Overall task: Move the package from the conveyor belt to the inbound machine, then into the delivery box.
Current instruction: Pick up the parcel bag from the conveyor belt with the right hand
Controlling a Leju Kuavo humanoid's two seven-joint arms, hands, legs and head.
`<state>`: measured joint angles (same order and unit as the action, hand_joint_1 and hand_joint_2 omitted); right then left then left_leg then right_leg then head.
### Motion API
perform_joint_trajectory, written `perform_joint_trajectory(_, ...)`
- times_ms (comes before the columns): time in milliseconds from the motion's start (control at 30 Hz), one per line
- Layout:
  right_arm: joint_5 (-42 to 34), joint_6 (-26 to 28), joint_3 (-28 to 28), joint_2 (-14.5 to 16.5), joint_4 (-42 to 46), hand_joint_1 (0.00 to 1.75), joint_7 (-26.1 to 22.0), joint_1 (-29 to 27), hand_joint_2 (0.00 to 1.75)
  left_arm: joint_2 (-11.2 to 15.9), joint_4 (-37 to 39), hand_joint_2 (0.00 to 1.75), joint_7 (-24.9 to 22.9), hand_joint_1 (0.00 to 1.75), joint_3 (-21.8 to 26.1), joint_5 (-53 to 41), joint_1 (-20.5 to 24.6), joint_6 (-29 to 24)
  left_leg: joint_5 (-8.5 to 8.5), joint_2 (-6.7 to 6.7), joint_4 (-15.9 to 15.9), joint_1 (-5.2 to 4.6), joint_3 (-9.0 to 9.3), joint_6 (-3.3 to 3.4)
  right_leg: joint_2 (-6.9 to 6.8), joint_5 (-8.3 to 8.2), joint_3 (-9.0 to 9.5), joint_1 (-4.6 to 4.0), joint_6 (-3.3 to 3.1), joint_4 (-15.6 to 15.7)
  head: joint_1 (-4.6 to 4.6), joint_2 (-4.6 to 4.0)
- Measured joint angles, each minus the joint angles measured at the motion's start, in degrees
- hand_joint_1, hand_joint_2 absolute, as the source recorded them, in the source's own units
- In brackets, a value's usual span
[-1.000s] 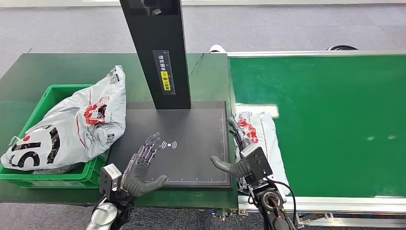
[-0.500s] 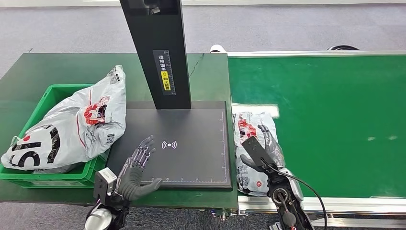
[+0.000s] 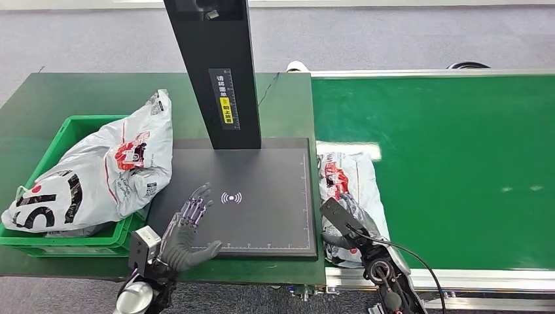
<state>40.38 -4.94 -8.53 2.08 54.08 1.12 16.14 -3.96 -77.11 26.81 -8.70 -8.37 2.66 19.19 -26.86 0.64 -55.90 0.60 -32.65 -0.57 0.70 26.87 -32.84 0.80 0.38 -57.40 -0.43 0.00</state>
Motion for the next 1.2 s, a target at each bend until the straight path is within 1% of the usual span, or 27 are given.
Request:
perform_joint_trajectory(133, 0.4, -0.2, -0.3, -0.1, -1.2, 0.0, 0.4, 0.9, 1.75, 0.0, 0.3, 1.75, 0.0, 0.0, 0.0, 0.0, 0.3, 0.0, 0.0, -0.02, 0.0, 0.0, 0.04, 0.0, 0.02, 0.0, 0.03, 0.0, 0.0, 0.0, 0.01, 0.0)
perform_joint_trajectory(400, 3.6, 0.6, -1.6, -0.1, -2.3, 0.0, 4.7, 2.1, 1.75, -0.1, 0.3, 1.75, -0.8, 0.0, 0.0, 0.0, 0.3, -0.1, -0.06, -0.07, 0.0, 0.0, 0.52, -0.05, 0.07, 0.01, 0.47, 0.0, -0.01, 0.0, 0.01, 0.0)
perform_joint_trajectory(433, 4.2, 1.0, -1.8, -0.1, -2.3, 0.32, 5.5, 2.2, 1.75, -0.1, 0.3, 1.75, -0.9, 0.0, 0.0, 0.0, 0.3, -0.2, -0.07, -0.07, 0.0, 0.0, 0.59, -0.05, 0.07, 0.02, 0.54, 0.0, -0.01, 0.0, 0.01, 0.0)
perform_joint_trajectory(533, 6.7, 1.5, -2.3, 0.3, -2.3, 1.61, 8.6, 2.5, 1.75, -0.1, 0.3, 1.75, -1.0, 0.0, 0.0, 0.0, 0.3, -0.4, -0.11, -0.06, 0.0, 0.0, 0.88, -0.06, 0.07, 0.04, 0.75, 0.0, -0.01, 0.0, 0.0, 0.0)
perform_joint_trajectory(567, 7.5, 1.5, -2.6, 0.5, -2.3, 1.73, 9.4, 2.6, 1.75, -0.2, 0.3, 1.75, -1.1, 0.0, 0.0, 0.0, 0.3, -0.5, -0.14, -0.06, 0.0, 0.0, 0.98, -0.06, 0.07, 0.06, 0.83, 0.0, 0.0, 0.1, 0.0, 0.0)
perform_joint_trajectory(600, 8.2, 1.3, -2.8, 0.6, -2.3, 1.75, 10.0, 2.7, 1.75, -0.2, 0.3, 1.75, -1.2, 0.0, 0.0, 0.0, 0.4, -0.6, -0.17, -0.06, 0.0, 0.0, 1.06, -0.06, 0.07, 0.08, 0.89, 0.0, 0.01, 0.1, 0.01, 0.0)
perform_joint_trajectory(833, 10.6, -0.2, -3.8, 1.0, -2.7, 1.75, 10.3, 3.0, 1.75, -0.6, 0.7, 1.75, -1.9, 0.0, 0.0, 0.0, 1.1, -0.9, -0.26, -0.09, 0.0, -0.03, 1.22, 0.07, 0.08, 0.07, 1.16, 0.01, 0.06, 0.1, 0.02, 0.0)
perform_joint_trajectory(867, 10.7, -0.5, -3.9, 1.1, -2.8, 1.49, 10.1, 3.0, 1.75, -0.7, 0.8, 1.75, -1.9, 0.0, 0.0, 0.0, 1.3, -1.0, -0.27, -0.1, 0.0, -0.03, 1.3, 0.07, 0.09, 0.06, 1.24, 0.01, 0.06, 0.1, 0.02, 0.0)
perform_joint_trajectory(967, 11.0, -1.0, -4.1, 1.2, -3.1, 0.18, 9.6, 3.2, 1.75, -0.7, 1.0, 1.75, -1.9, 0.0, 0.0, 0.0, 1.6, -1.1, -0.31, -0.12, 0.0, -0.03, 1.56, 0.09, 0.11, 0.06, 1.5, 0.01, 0.05, 0.1, 0.02, 0.0)
perform_joint_trajectory(1000, 11.0, -0.6, -4.2, 1.2, -3.2, 0.0, 9.2, 3.4, 1.75, -0.7, 1.0, 1.75, -1.9, 0.0, 0.0, 0.0, 1.6, -1.1, -0.32, -0.13, 0.0, -0.03, 1.62, 0.1, 0.12, 0.06, 1.56, 0.01, 0.05, 0.1, 0.02, 0.0)
perform_joint_trajectory(1067, 10.4, 2.4, -3.9, 1.2, -3.2, 0.0, 7.1, 3.4, 1.75, -0.7, 0.9, 1.75, -1.9, 0.0, 0.0, 0.1, 1.5, -1.2, -0.22, -0.08, 0.0, -0.02, 1.65, 0.09, 0.12, 0.03, 1.63, 0.01, 0.06, 0.1, 0.02, 0.0)
perform_joint_trajectory(1133, 8.5, 7.3, -3.0, 1.3, -2.2, 0.0, 3.6, 2.8, 1.75, -0.7, 0.3, 1.75, -1.8, 0.0, 0.0, 0.4, 0.7, -1.4, -0.08, -0.02, 0.0, -0.02, 1.5, 0.07, 0.08, -0.01, 1.54, 0.01, 0.07, 0.1, 0.03, 0.0)
perform_joint_trajectory(1200, 6.9, 10.1, -2.2, 1.3, -1.1, 0.0, 1.4, 2.3, 1.75, -0.6, -0.4, 1.75, -1.8, 0.0, 0.2, 0.5, -0.1, -1.4, -0.03, -0.01, 0.0, -0.02, 1.37, 0.09, 0.07, -0.03, 1.41, 0.01, 0.08, 0.0, 0.01, 0.0)
